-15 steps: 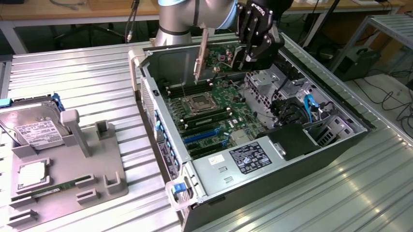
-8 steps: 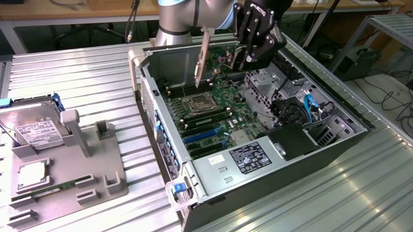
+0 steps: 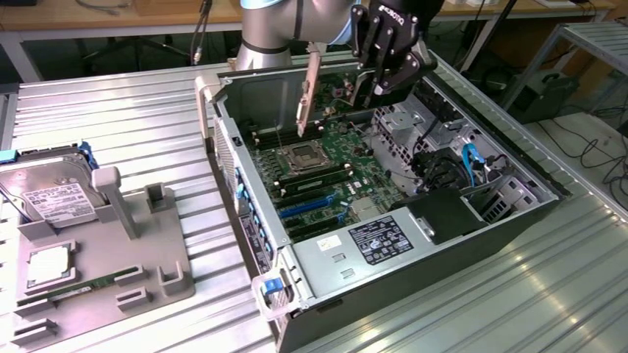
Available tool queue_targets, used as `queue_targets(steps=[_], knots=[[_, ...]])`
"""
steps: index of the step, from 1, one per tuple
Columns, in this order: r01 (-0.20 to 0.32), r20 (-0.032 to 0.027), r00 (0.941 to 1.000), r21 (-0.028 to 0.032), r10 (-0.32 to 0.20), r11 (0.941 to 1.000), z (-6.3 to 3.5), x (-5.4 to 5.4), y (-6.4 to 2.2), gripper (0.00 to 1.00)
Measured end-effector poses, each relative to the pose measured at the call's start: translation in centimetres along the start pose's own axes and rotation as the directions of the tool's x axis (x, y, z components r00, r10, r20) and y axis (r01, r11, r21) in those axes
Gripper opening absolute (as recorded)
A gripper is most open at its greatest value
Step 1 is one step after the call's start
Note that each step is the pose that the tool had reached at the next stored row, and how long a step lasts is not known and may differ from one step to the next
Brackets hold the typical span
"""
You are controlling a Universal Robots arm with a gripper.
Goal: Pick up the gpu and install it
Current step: 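Insert the gpu into the slot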
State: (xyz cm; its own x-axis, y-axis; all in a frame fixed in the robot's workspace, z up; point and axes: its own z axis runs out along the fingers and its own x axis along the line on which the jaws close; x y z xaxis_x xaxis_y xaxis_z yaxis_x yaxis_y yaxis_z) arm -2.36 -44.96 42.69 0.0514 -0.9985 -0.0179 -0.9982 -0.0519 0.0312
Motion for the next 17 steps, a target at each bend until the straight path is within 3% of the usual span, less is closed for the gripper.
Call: queue_targets(steps=[8, 17], knots=[[0.065, -0.0022, 0.9979, -0.0013, -0.065, 0.9979, 0.14, 0.0, 0.27, 0.28], [0.06, -0.002, 0.9982, 0.0006, -0.06, 0.9982, 1.32, 0.0, 0.68, 0.28]])
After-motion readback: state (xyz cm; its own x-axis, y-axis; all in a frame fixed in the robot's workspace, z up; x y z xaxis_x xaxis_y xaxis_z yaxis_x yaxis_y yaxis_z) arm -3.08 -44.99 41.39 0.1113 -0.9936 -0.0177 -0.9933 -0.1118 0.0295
